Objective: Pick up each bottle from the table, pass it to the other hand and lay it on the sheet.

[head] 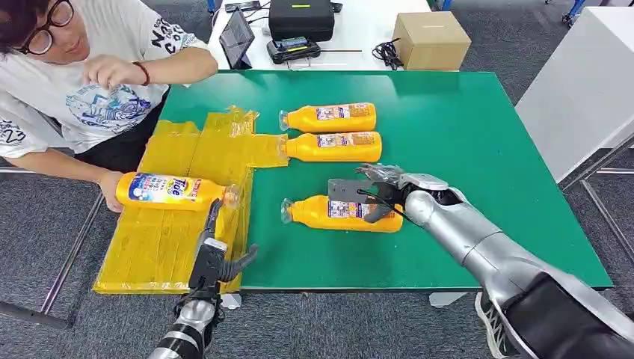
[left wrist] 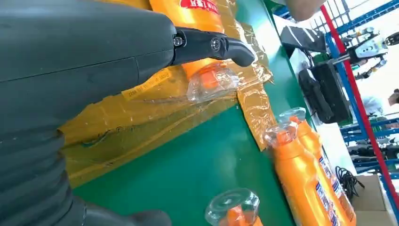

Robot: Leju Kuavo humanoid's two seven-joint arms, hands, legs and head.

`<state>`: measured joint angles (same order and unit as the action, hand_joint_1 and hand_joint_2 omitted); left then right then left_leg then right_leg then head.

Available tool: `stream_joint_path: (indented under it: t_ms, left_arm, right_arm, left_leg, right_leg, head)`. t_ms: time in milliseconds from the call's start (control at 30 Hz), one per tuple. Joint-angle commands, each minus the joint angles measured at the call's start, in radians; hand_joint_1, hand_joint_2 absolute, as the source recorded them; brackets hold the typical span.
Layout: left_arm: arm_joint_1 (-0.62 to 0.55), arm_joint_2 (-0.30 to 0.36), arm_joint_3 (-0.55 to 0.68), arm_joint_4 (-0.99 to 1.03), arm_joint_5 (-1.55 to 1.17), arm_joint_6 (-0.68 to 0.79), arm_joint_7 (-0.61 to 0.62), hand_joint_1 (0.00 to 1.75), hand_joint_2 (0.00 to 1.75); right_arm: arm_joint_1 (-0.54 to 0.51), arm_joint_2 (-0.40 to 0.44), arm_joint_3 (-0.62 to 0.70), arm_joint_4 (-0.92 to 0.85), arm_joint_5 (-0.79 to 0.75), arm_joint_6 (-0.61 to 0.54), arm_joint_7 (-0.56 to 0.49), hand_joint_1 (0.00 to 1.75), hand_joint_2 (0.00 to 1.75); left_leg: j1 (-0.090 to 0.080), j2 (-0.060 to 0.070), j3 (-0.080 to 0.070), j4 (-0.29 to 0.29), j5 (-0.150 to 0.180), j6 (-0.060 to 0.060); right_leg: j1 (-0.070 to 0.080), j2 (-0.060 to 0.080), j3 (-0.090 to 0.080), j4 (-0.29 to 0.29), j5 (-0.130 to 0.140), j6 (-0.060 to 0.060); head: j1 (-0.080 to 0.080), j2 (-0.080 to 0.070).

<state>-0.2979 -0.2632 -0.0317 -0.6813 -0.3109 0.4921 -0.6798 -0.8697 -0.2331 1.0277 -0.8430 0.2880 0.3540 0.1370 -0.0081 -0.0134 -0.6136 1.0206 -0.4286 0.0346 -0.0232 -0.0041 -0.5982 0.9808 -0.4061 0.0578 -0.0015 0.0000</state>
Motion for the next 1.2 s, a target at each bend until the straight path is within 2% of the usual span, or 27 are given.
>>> stream_joint_path:
  t_ms: [33, 167, 300, 567, 1200]
  left_arm:
    - [-0.036, 0.008, -0.015, 0.055, 0.006, -0.004, -0.018, 0.0, 1.75]
    - [-0.045, 0.004, -0.021, 0.063, 0.005, -0.009, -0.018, 0.0, 1.75]
    - [-0.05, 0.004, -0.025, 0.075, 0.007, -0.006, -0.018, 0.0, 1.75]
    - [-0.054, 0.004, -0.032, 0.079, 0.013, 0.001, -0.018, 0.0, 1.75]
    - [-0.062, -0.006, -0.035, 0.102, 0.009, 0.005, -0.018, 0.0, 1.75]
  right_arm:
    - [-0.068, 0.04, 0.079, 0.087, 0.004, 0.002, -0.006, 0.0, 1.75]
    - [-0.085, 0.054, 0.091, 0.11, -0.019, 0.048, -0.024, 0.0, 1.75]
    - [-0.088, 0.024, 0.11, 0.084, -0.052, 0.081, -0.02, 0.0, 1.75]
    - [-0.085, 0.008, 0.145, 0.067, -0.081, 0.085, -0.016, 0.0, 1.75]
    - [0.002, 0.137, 0.204, 0.233, 0.026, 0.002, -0.052, 0.0, 1.75]
  left_leg:
    - [0.001, 0.002, 0.002, 0.001, -0.002, -0.002]
    - [0.002, 0.003, 0.003, 0.001, -0.002, -0.003]
    - [0.001, 0.002, 0.001, 0.001, -0.001, -0.002]
    - [0.001, 0.001, 0.001, 0.0, -0.001, -0.001]
    - [0.002, 0.002, 0.005, 0.0, -0.002, -0.002]
  right_leg:
    - [0.001, 0.002, 0.002, 0.001, -0.001, -0.003]
    - [0.002, 0.002, 0.002, 0.001, -0.001, -0.003]
    - [0.001, 0.001, 0.001, 0.001, 0.0, -0.002]
    - [0.001, 0.0, 0.001, 0.0, 0.0, -0.002]
    - [0.002, 0.001, 0.005, -0.001, -0.001, -0.003]
  head:
    - [0.0, 0.0]
    - [0.0, 0.0]
    - [0.0, 0.0]
    - [-0.001, 0.0]
    - [0.0, 0.0]
